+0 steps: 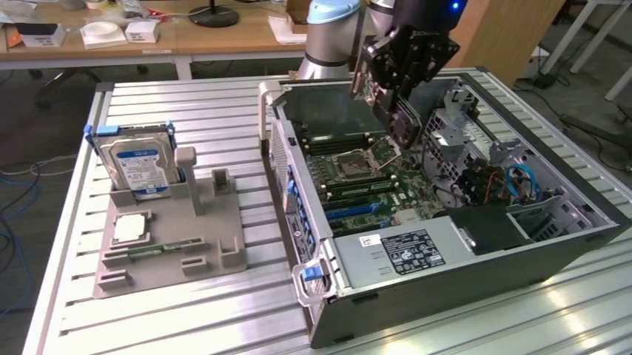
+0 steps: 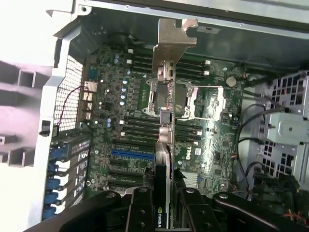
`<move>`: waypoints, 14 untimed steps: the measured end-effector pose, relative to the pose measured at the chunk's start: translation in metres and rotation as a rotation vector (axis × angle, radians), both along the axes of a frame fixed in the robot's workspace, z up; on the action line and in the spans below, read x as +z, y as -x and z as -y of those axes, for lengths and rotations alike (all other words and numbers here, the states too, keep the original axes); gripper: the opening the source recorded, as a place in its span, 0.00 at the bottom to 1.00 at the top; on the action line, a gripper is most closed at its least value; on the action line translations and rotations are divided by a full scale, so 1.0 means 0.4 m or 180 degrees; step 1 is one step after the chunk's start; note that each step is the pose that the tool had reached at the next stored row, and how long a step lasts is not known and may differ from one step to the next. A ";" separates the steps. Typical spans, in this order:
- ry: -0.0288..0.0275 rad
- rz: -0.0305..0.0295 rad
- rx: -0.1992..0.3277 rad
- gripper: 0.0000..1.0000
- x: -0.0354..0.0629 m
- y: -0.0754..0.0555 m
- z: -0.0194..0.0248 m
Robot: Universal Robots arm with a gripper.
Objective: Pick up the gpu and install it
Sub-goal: 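Insert the gpu into the slot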
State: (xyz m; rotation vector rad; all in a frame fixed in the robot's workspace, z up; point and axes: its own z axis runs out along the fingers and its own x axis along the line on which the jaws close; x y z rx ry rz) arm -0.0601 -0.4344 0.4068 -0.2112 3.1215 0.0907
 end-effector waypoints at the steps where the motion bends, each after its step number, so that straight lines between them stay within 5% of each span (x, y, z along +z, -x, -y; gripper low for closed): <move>1: 0.0000 0.0000 0.0057 0.26 0.000 0.000 0.000; 14: 0.0000 0.0000 0.0649 0.26 -0.004 0.000 0.001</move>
